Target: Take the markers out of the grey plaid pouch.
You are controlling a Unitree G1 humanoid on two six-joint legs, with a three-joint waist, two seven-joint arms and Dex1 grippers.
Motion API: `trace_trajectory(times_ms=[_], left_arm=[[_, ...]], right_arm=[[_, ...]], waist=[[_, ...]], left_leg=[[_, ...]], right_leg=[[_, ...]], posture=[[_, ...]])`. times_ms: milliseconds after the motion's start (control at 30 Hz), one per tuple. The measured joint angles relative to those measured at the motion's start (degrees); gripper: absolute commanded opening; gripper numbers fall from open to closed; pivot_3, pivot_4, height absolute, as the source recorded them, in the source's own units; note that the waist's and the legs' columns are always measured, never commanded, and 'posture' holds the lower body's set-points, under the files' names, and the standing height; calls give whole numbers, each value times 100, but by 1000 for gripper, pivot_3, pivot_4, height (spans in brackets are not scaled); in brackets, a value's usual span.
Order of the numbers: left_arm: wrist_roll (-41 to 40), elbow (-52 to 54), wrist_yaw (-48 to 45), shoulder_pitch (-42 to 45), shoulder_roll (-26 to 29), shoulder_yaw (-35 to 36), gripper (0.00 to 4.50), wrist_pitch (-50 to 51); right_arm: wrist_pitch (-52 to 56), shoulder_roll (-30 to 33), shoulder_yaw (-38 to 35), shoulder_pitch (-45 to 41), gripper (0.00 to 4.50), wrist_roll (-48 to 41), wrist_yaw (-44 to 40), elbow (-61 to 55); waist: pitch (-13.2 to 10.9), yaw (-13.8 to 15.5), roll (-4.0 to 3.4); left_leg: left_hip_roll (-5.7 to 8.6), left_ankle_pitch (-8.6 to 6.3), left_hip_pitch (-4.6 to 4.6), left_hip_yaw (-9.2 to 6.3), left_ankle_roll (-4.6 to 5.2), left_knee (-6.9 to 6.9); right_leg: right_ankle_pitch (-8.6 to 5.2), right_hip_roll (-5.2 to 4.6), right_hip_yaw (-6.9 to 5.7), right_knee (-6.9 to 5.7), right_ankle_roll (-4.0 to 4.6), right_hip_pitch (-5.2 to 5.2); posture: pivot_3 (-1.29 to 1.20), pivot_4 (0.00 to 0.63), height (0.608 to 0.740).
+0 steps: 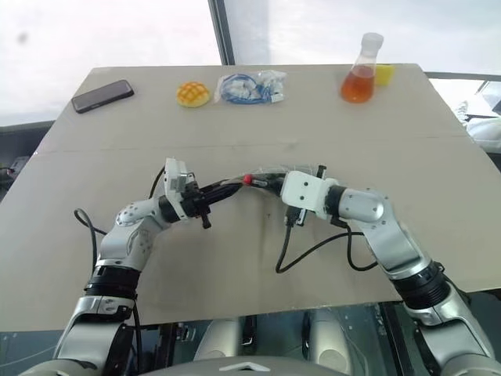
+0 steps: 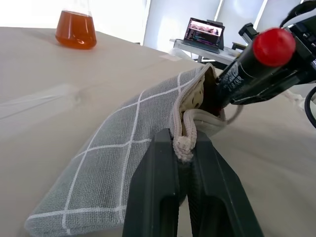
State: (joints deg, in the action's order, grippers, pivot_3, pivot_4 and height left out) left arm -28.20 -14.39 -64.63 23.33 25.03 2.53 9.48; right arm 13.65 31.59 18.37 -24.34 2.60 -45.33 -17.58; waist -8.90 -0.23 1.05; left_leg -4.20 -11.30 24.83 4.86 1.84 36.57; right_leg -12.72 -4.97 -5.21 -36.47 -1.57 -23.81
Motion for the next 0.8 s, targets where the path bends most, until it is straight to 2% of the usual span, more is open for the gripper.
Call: trace_trajectory(times_ms=[200, 267, 367, 467, 600, 667, 800], left_arm=[[15, 89, 105, -9, -22, -33, 0, 9], [120, 223, 145, -79, -23, -66, 0, -57], [240, 268, 256, -185, -38, -86, 0, -156], [361, 265, 366, -227, -66, -84, 0, -292], [539, 222, 462, -238, -101, -81, 0, -630], [579, 165, 479, -240, -108, -77, 0, -737], [637, 97, 480, -261, -182, -83, 0, -941]], right_arm=[[874, -848, -1071, -99, 207, -1366, 429, -636], [1553, -1119, -1788, -374, 207, -2149, 841, -954], [2630, -942, -2863, -843, 207, -3131, 1361, -1180], [3570, -241, -3572, -976, 207, -3443, 1707, -977], [4205, 1027, -3593, -893, 207, -2867, 1992, 378], [4389, 1146, -3573, -831, 207, -2775, 1965, 931], [4072, 1314, -2752, -775, 207, -2324, 1528, 2440]], waist=[[-3, -11, 1], [-4, -9, -1], [-4, 30, -1], [-4, 102, -3], [-6, 107, -5], [-5, 85, -6], [-6, 17, -7]], left_leg=[[-4, 0, 1, -6, 0, -2], [-2, 0, 2, -13, 0, -2], [1, 0, 2, -19, 0, -1], [2, -1, 2, -9, 0, -1], [4, -1, 4, 18, 1, -4], [1, -1, 2, 23, 2, -12], [-2, 0, -1, 28, 2, -20]], right_leg=[[14, 7, -2, -5, -17, -1], [24, 5, 0, -5, -1, -2], [18, -2, 0, -1, 14, 1], [13, -3, -1, 3, 22, 1], [13, -7, 0, 9, 24, 0], [14, -1, 4, 12, 24, -3], [26, 11, 13, 10, 1, -8]], posture=[[0, 150, 740], [0, 150, 740], [0, 150, 740], [0, 150, 740], [0, 150, 740], [0, 150, 740], [0, 150, 740]])
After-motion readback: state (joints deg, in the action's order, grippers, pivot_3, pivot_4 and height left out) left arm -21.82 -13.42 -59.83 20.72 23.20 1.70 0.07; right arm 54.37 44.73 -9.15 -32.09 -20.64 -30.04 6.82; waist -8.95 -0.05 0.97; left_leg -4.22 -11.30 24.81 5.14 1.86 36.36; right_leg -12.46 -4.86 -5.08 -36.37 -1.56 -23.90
